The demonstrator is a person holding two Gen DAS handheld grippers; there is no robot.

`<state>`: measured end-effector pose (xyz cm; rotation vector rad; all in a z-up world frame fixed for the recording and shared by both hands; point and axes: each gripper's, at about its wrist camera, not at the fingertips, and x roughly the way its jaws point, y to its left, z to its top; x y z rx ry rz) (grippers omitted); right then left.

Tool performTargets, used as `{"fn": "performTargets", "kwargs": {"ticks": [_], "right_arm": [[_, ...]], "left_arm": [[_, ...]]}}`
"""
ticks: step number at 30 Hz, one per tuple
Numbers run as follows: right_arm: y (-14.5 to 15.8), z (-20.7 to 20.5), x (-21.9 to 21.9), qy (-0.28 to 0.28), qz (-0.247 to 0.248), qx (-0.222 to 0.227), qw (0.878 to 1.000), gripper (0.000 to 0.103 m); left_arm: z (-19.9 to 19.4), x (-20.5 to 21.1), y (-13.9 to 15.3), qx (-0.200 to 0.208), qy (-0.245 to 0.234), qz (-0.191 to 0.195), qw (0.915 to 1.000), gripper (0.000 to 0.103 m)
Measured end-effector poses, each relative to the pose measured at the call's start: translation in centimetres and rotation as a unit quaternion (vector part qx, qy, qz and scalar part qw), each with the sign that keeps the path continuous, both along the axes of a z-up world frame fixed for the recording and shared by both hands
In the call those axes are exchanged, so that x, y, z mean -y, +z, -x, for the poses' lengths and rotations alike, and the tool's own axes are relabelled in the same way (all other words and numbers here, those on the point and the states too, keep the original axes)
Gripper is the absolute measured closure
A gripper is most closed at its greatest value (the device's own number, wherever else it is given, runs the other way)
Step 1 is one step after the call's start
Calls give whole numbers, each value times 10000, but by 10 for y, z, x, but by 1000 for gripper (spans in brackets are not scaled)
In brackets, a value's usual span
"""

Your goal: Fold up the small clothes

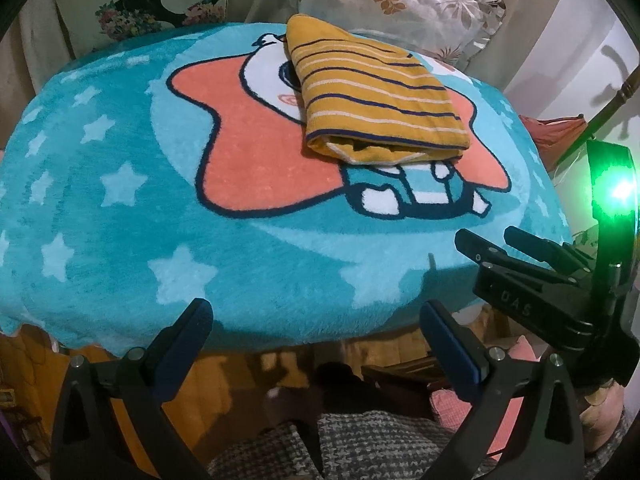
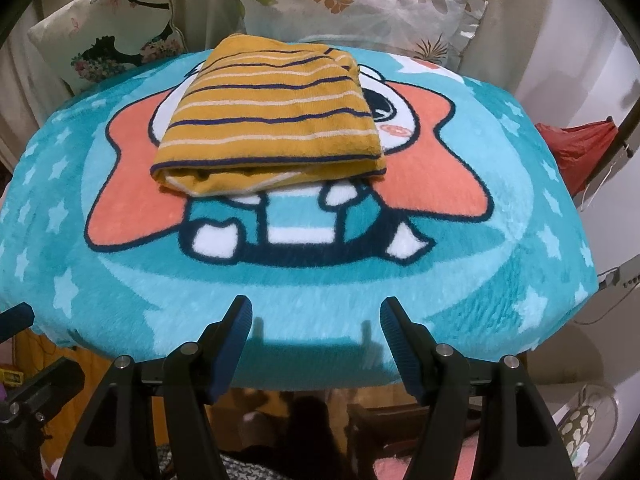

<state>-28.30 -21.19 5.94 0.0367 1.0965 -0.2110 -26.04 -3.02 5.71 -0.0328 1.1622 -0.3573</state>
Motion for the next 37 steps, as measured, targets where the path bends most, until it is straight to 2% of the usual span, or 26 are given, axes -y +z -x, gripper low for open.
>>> {"fn": "performTargets", "kwargs": {"ticks": [12,18,30,37], "right_arm": [[-3,-8,8,-8,59,-61,10000,31],[-3,-10,13,-68,239,-81,9997,31],[2,-19,9,138,520,20,9985,28],[0,-28,14,200,566,-5,9982,28]], "left_arm": [[-9,7,-6,-181,33,82,9998,0],[-13,6,-9,-259,86,176,9995,0],[-26,4,-3,-8,367,200,9991,0],[-39,10,-10,-110,492,125,9986,0]]}}
